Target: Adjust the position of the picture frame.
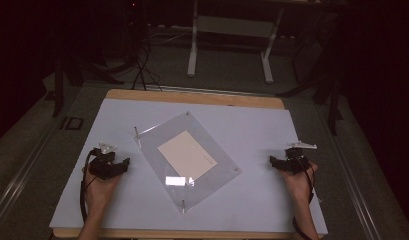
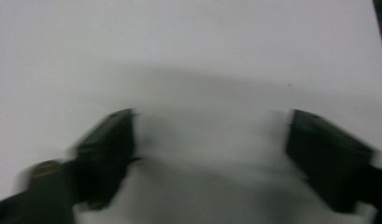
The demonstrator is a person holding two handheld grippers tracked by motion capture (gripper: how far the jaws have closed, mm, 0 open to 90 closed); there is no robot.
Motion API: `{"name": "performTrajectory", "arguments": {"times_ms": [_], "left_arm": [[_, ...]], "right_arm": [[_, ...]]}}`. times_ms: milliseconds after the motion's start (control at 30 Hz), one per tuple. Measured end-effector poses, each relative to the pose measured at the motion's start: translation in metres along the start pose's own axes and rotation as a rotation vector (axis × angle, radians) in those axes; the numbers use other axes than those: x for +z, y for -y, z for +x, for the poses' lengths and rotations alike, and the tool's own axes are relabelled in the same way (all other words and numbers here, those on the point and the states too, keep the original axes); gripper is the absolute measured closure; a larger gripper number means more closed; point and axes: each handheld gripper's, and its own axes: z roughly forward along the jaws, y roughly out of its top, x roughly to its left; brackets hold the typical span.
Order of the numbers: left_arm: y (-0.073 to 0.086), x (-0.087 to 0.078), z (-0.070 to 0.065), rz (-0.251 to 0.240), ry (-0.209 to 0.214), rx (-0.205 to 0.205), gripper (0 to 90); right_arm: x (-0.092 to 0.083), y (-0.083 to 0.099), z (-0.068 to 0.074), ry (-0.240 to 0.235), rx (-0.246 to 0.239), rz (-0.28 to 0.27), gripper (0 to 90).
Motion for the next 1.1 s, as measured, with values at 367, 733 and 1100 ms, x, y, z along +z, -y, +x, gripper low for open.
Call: {"name": "performTrajectory", "arguments": {"times_ms": [367,733,1100], "left_arm": [[-0.001,-0.007,0.003,-0.019,0.094,0.021,49.3],[0.0,-0.004,-0.004,0.023,0.163,0.137,64.3],[-0.004,-0.012,-0.005,-0.065,0.227,0.118,69.6]], "right_arm": [[-0.02,-0.005,0.014,-0.186,-0.115,-0.09,47.6],[-0.02,-0.003,0.038,-0.227,-0.258,-0.022,56.2],[-0.028,-0.001,0.071,-0.352,-0.381,-0.049,61.3]]}}
